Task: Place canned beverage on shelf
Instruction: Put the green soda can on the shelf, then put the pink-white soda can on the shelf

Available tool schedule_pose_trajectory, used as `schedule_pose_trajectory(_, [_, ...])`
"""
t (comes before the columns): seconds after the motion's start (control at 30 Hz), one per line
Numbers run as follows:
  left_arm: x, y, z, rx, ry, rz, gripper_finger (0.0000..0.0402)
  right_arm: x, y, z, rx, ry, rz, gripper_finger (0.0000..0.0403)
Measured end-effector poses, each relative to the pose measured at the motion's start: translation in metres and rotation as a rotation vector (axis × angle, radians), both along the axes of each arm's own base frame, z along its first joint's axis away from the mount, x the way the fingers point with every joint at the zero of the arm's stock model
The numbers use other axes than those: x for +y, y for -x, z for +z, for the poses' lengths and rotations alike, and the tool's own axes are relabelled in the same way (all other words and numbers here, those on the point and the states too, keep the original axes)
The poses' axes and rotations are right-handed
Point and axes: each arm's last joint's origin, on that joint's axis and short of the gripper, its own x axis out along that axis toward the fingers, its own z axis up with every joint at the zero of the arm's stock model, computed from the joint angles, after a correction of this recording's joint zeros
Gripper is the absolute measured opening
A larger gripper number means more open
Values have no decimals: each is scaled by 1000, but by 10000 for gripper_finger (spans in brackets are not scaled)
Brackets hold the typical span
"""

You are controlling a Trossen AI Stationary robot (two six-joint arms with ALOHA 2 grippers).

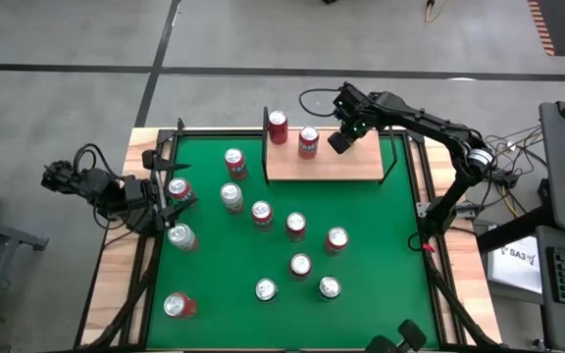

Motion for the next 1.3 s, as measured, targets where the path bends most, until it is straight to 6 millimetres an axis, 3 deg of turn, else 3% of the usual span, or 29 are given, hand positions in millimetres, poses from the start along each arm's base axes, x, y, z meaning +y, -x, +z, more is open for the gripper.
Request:
schedule_pose_trajectory(0.5, [0, 0, 0, 0, 0, 0, 366, 0, 1, 0, 10, 1, -18, 13])
schedule_pose_trajectory(0.87, [0, 0, 0, -2, 1, 0, 366, -7, -17, 14, -193, 79, -8, 13])
schedule_pose_trajectory(1.13, [0, 0, 0, -3, 1, 0, 366, -18, -15, 2, -109, 107, -22, 13])
schedule_pose_trajectory(1.3, [0, 0, 0, -3, 1, 0, 366, -8, -17, 22, -158, 142, 12, 13])
